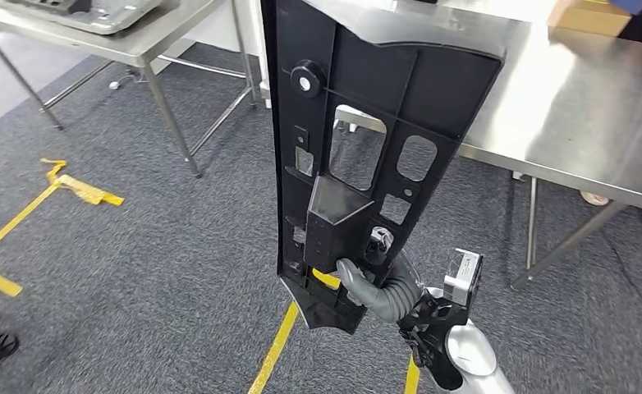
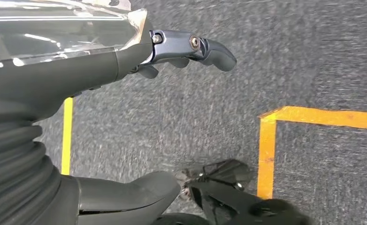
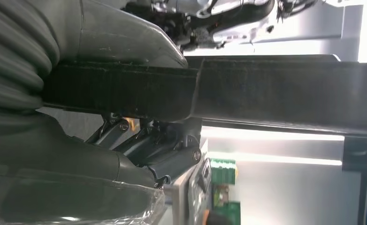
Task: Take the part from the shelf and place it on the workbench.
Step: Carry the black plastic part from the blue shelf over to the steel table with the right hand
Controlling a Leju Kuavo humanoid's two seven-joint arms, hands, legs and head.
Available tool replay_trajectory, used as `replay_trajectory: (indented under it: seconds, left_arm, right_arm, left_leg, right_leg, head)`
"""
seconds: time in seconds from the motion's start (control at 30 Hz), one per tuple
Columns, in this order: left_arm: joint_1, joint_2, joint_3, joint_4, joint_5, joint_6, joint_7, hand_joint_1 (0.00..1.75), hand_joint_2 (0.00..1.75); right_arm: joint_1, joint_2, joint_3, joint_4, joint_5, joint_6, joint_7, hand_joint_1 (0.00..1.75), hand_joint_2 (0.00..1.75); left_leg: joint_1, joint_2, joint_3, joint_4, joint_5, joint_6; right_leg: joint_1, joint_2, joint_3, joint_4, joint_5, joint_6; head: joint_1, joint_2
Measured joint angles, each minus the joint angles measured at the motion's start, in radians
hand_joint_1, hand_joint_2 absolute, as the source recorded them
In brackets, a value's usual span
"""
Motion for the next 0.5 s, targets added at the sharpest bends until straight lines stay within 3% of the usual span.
replay_trajectory:
  seconds: [0.07,0.1,0.17,0.2,0.23,0.3,0.33,0.4,0.43,0.5]
  left_arm:
    - [0.000,0.001,0.000,0.000,0.000,0.000,0.000,0.00,1.75]
    - [0.000,0.001,0.000,0.000,0.000,0.000,0.000,0.00,1.75]
    - [-0.001,0.000,0.000,0.000,0.000,0.000,0.000,0.00,1.75]
    - [-0.002,0.000,0.000,-0.001,0.000,0.000,0.000,0.00,1.75]
    - [-0.002,0.000,0.000,-0.001,0.000,0.000,-0.001,0.00,1.75]
    - [-0.001,0.001,0.000,-0.001,0.000,0.000,-0.001,0.00,1.75]
    - [0.000,0.002,0.000,-0.001,0.000,0.000,-0.001,0.00,1.75]
    - [0.001,0.003,0.000,-0.001,0.000,0.000,-0.001,0.00,1.75]
    - [0.000,0.003,0.000,-0.001,0.000,0.000,-0.001,0.00,1.75]
    - [-0.001,0.002,0.000,-0.001,0.000,0.000,-0.001,0.00,1.75]
  right_arm:
    - [-0.002,0.000,0.000,0.000,0.000,0.000,0.000,1.75,1.75]
    - [-0.003,0.000,0.001,0.000,0.000,0.000,0.000,1.75,1.75]
    - [-0.003,0.000,0.003,0.000,0.000,0.000,0.000,1.75,1.75]
    - [-0.002,0.000,0.004,0.000,0.000,0.000,0.000,1.75,1.75]
    - [-0.003,0.000,0.005,0.000,0.000,0.000,0.000,1.75,1.75]
    - [-0.005,-0.001,0.008,0.000,0.000,0.000,0.000,1.75,1.75]
    - [-0.005,-0.001,0.009,0.000,0.000,0.000,0.000,1.75,1.75]
    - [-0.003,-0.002,0.011,0.002,0.000,0.000,0.000,1.75,1.75]
    - [-0.002,-0.002,0.012,0.003,0.000,0.000,0.000,1.75,1.75]
    - [-0.003,-0.002,0.013,0.005,0.000,0.000,0.000,1.75,1.75]
  left_leg:
    - [0.008,-0.048,0.040,-0.093,0.027,-0.001]
    - [0.007,-0.061,0.046,-0.107,0.025,0.003]
    - [0.002,-0.038,0.050,-0.113,0.030,0.018]
    - [0.001,-0.025,0.053,-0.116,0.034,0.028]
    - [0.002,-0.010,0.056,-0.120,0.038,0.036]
    - [-0.002,0.021,0.056,-0.124,0.042,0.047]
    - [-0.004,0.037,0.055,-0.124,0.042,0.050]
    - [-0.007,0.067,0.054,-0.124,0.040,0.050]
    - [-0.007,0.081,0.055,-0.124,0.039,0.050]
    - [-0.008,0.104,0.059,-0.124,0.036,0.045]
  right_leg:
    - [0.004,0.023,-0.010,0.008,0.001,0.012]
    - [0.005,0.035,-0.016,0.008,0.003,0.021]
    - [0.003,0.057,-0.028,0.003,0.012,0.038]
    - [0.003,0.049,-0.035,0.008,0.011,0.042]
    - [0.006,0.025,-0.050,0.032,0.000,0.043]
    - [0.010,-0.040,-0.105,0.142,-0.049,0.036]
    - [0.011,-0.058,-0.140,0.215,-0.077,0.034]
    - [0.009,-0.070,-0.179,0.298,-0.100,0.038]
    - [0.009,-0.074,-0.169,0.282,-0.089,0.044]
    - [0.009,-0.104,-0.095,0.149,-0.043,0.056]
  head:
    - [0.001,0.000]
    - [0.001,0.000]
    - [0.003,0.000]
    - [0.003,0.000]
    - [0.006,0.000]
    - [0.011,0.000]
    - [0.014,0.000]
    - [0.015,0.000]
    - [0.015,0.000]
    - [0.015,0.000]
